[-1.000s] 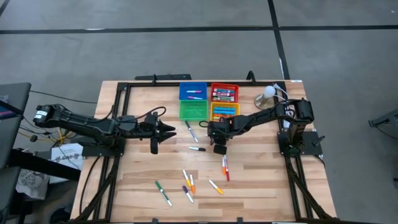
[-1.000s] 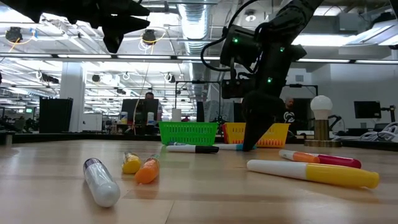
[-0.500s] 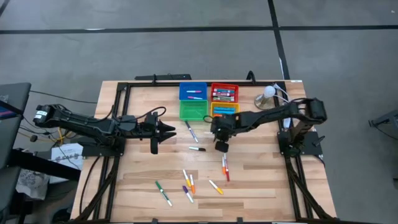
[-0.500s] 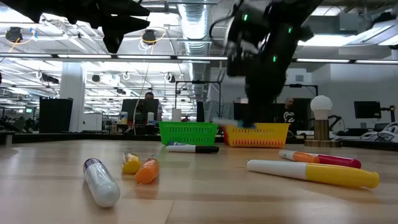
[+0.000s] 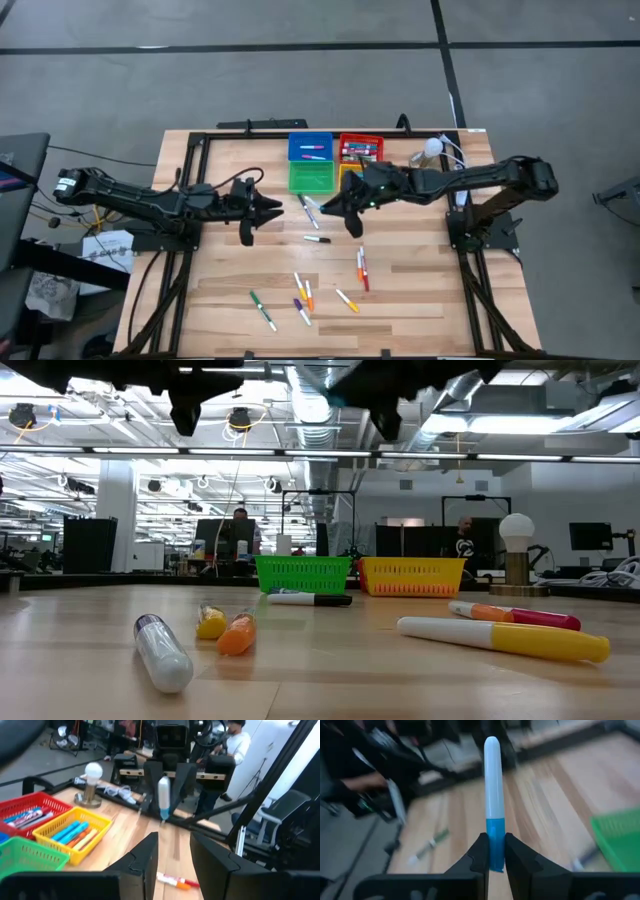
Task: Pick & Place Markers
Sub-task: Put the small blue highlighter pen into the blue bin
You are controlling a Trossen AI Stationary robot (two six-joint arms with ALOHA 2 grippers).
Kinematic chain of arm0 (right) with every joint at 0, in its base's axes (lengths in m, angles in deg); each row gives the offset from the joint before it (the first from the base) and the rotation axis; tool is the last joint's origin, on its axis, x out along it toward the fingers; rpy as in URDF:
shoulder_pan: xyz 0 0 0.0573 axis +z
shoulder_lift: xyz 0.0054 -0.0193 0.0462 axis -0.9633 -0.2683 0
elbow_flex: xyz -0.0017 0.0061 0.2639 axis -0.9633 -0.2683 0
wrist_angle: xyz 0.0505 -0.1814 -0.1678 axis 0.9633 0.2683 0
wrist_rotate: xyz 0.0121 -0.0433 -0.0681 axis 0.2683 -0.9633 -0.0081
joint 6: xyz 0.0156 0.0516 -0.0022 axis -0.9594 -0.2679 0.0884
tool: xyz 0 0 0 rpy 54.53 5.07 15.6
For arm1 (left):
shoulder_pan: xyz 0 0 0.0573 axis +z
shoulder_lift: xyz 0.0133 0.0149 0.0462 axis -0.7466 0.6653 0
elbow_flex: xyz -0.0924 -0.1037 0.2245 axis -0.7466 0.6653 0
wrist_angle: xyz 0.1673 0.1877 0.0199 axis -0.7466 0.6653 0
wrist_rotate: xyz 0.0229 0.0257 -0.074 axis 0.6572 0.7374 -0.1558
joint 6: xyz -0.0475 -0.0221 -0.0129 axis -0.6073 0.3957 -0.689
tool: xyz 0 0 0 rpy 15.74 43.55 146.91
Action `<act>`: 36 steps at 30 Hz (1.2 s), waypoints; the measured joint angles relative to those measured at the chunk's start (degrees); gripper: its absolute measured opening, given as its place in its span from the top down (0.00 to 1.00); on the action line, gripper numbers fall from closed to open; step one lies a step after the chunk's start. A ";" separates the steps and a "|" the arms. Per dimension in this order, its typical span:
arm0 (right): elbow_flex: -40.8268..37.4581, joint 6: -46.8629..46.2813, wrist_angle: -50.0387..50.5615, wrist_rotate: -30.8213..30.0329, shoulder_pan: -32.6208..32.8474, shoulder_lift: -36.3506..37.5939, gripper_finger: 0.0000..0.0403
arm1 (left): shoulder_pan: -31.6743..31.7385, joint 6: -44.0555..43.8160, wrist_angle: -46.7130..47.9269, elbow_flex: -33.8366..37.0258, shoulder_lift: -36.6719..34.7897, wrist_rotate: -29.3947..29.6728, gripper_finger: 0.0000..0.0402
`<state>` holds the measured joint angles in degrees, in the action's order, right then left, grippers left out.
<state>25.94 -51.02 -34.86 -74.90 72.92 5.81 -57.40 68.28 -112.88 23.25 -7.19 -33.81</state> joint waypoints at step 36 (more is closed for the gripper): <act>0.09 -5.54 -25.94 0.50 1.49 -6.58 0.95 | 1.49 1.67 -23.14 -0.02 11.72 -0.01 0.63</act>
<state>26.03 -56.56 -60.80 -74.40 74.41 -0.77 -55.91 69.94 -136.02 23.23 4.52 -33.81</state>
